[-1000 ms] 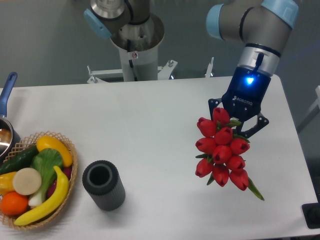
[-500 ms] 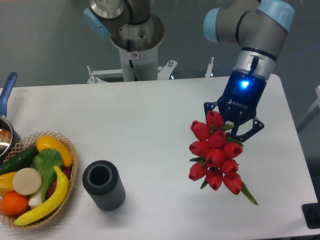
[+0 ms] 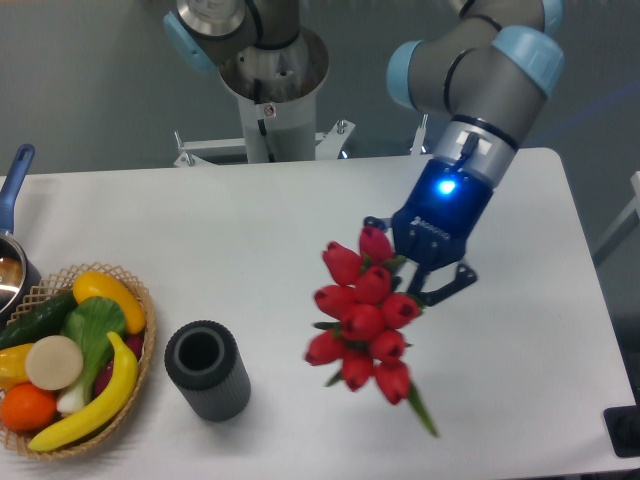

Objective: Insert the flowers into the vase
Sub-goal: 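Carry the tulips over the black vase, stems pointing down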

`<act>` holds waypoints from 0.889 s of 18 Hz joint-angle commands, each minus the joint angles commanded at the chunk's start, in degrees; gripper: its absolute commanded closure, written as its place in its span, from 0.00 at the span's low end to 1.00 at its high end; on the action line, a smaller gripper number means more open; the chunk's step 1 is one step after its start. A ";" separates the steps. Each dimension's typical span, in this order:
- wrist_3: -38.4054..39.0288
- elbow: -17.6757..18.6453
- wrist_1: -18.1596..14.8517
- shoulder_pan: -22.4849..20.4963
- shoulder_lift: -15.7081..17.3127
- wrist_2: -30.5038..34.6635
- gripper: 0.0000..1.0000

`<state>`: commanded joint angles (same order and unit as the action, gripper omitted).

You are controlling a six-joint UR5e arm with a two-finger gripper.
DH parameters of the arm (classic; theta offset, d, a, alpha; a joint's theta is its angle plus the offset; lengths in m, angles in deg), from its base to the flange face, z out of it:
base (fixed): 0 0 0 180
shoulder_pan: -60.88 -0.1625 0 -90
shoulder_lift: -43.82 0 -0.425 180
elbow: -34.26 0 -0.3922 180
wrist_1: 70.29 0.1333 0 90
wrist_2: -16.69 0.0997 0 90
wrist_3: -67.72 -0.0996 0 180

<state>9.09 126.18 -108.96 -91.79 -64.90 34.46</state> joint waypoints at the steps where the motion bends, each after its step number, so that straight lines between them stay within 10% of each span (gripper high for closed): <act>1: -0.09 0.70 0.00 0.18 0.09 -2.28 0.72; 7: -2.98 2.38 0.00 2.55 0.27 -16.27 0.72; 16: -3.60 1.59 -0.09 10.11 -0.26 -17.16 0.72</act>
<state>5.49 127.77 -109.04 -81.69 -65.16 17.30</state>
